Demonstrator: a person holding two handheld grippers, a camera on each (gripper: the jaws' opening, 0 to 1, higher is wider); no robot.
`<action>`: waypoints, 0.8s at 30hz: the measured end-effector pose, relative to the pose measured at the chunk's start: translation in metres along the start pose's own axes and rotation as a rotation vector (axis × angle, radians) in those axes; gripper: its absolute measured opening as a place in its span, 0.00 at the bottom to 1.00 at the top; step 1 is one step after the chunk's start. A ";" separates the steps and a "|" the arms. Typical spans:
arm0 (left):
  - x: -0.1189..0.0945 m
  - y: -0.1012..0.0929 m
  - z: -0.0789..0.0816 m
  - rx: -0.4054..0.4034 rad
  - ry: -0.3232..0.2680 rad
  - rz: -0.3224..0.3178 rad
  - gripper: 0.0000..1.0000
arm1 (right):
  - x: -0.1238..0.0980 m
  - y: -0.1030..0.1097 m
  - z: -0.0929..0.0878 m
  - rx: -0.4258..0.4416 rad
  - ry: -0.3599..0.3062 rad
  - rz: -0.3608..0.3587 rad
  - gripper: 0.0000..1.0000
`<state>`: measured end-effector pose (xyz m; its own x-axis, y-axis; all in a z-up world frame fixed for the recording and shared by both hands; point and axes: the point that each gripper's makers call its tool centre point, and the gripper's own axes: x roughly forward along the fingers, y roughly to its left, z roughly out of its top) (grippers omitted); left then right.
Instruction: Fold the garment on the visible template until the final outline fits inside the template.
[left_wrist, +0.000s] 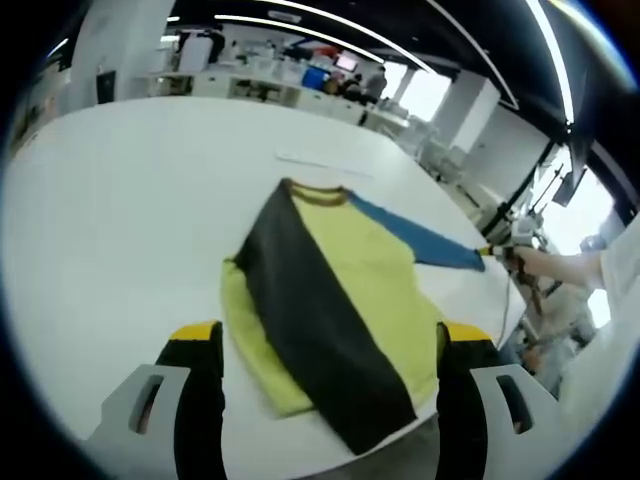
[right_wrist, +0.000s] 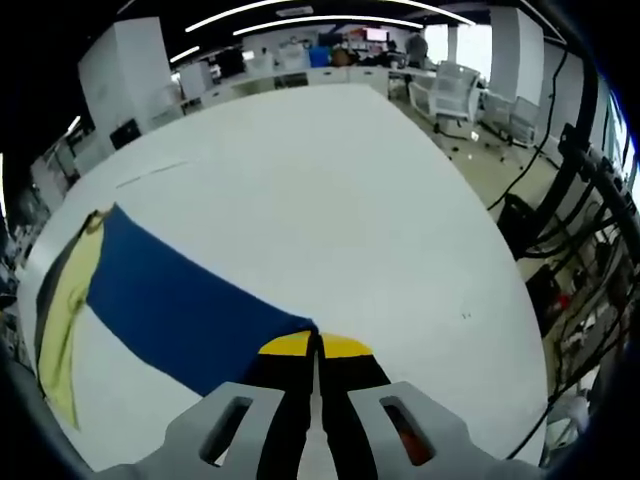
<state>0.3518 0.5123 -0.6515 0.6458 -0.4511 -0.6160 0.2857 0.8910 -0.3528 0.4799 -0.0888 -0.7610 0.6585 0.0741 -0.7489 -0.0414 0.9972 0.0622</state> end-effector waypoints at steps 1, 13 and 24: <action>0.000 0.000 0.000 0.000 0.000 0.000 0.84 | 0.001 -0.002 -0.001 0.000 -0.003 -0.002 0.02; -0.001 0.000 0.002 -0.004 -0.007 -0.003 0.84 | -0.002 -0.015 -0.004 0.022 -0.021 -0.030 0.01; 0.000 -0.004 0.003 0.000 -0.010 -0.015 0.84 | -0.012 -0.013 -0.003 0.017 -0.036 -0.030 0.01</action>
<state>0.3534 0.5088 -0.6480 0.6482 -0.4639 -0.6039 0.2953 0.8841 -0.3623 0.4703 -0.1024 -0.7551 0.6856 0.0436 -0.7267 -0.0085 0.9986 0.0518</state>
